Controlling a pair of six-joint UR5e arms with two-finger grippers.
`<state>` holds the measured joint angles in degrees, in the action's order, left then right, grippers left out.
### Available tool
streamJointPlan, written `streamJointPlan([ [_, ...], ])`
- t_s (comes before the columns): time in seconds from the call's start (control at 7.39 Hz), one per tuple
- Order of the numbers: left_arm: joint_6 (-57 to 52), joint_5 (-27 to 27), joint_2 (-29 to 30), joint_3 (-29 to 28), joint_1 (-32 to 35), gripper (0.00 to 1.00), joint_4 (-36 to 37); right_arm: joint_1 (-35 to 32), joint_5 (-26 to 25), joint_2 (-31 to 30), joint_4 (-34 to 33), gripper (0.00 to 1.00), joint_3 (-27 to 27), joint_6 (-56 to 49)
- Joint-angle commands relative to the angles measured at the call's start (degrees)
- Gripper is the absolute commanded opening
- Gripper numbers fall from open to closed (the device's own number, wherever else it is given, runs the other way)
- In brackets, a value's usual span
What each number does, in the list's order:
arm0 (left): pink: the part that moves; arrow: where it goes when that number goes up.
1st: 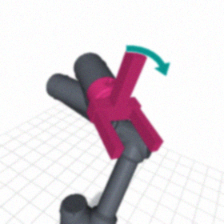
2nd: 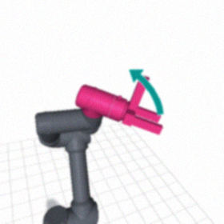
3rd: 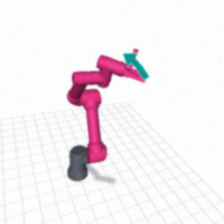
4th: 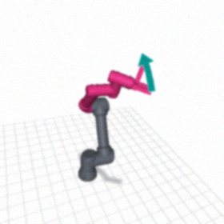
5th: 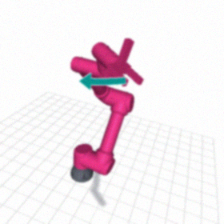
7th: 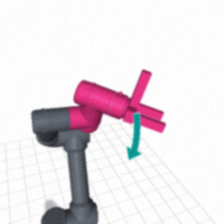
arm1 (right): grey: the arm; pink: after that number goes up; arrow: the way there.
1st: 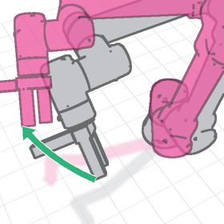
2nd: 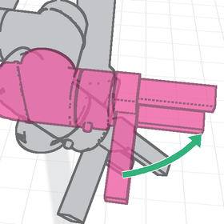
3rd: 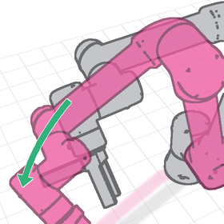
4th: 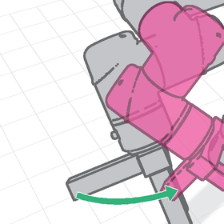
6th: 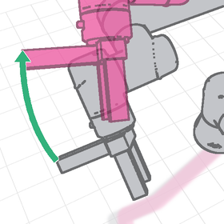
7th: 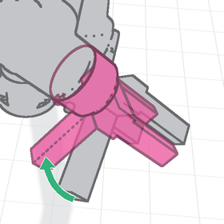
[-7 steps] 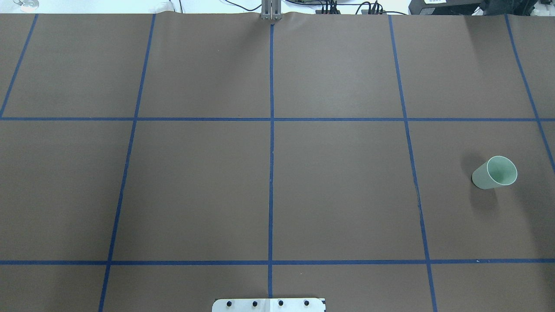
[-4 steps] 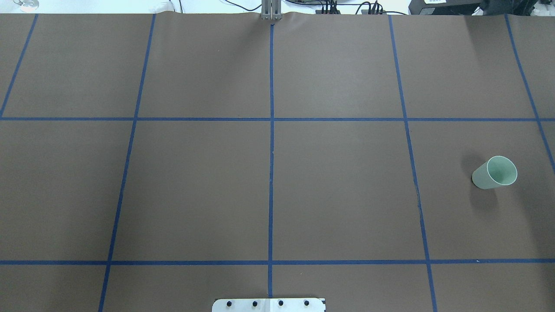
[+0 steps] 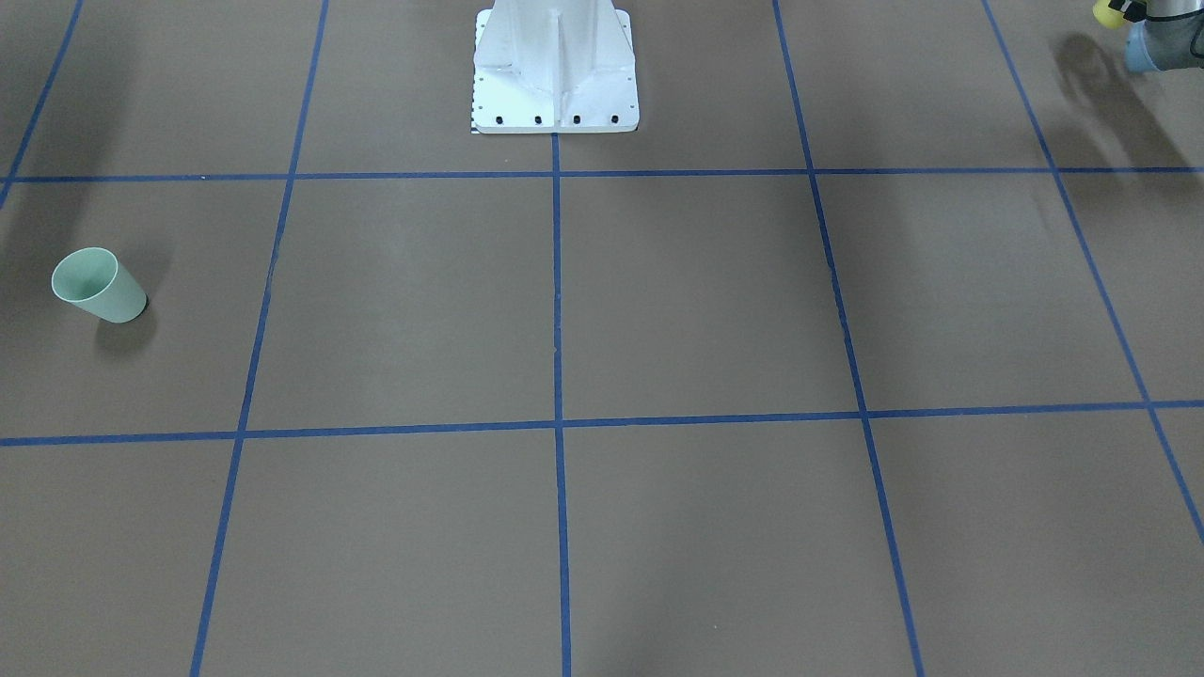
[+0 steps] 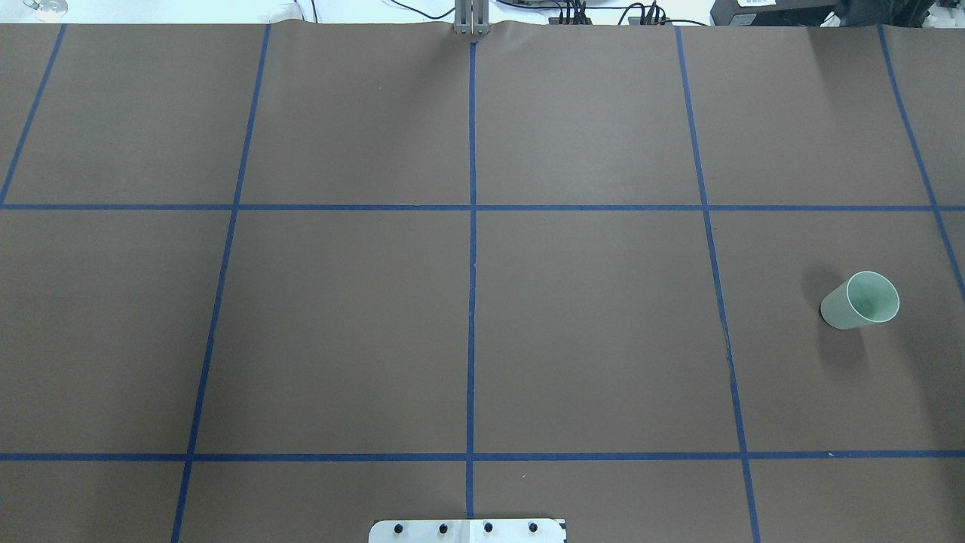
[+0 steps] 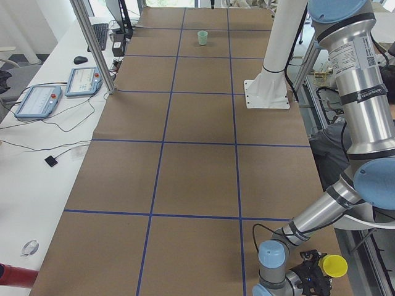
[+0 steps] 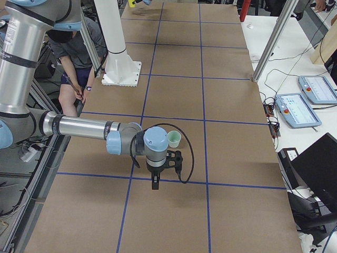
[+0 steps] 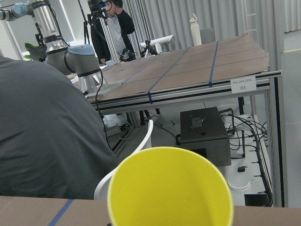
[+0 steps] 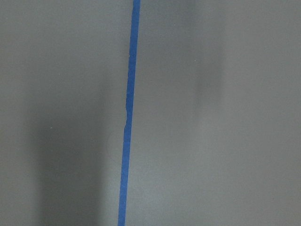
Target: Transfer and stack yellow cup on green cup
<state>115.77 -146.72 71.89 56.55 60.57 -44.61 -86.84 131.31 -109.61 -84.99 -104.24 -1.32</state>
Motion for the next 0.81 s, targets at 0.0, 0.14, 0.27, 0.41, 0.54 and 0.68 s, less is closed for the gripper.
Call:
streamJointPlan([
  [0.0, -2.3, 6.9, -0.2, 3.9, 0.1, 0.0, 4.4, 0.0, 0.0, 0.1, 0.0, 0.99, 0.0, 0.1],
  [0.14, -2.3, 10.9, -0.3, 4.8, 0.1, 0.0, 4.4, 0.1, 0.0, 0.4, 0.0, 0.99, 0.0, 0.1],
  [0.27, -2.2, 14.9, -2.0, 8.8, 0.1, 0.0, 4.5, 0.1, 0.1, 0.7, 0.0, 0.99, 0.0, 0.2],
  [0.41, -1.9, 19.6, -4.5, 13.8, 0.1, 0.0, 5.4, 0.1, 0.8, 1.1, 0.1, 0.99, -0.1, 0.3],
  [0.54, -1.4, 24.2, -6.5, 18.5, 0.1, 0.0, 6.5, 0.1, 1.1, 1.4, 0.1, 0.99, -0.1, 0.3],
  [0.68, -1.3, 29.2, -7.4, 22.2, 0.1, 0.0, 7.9, 0.1, 1.1, 1.8, 0.1, 0.99, -0.1, 0.4],
])
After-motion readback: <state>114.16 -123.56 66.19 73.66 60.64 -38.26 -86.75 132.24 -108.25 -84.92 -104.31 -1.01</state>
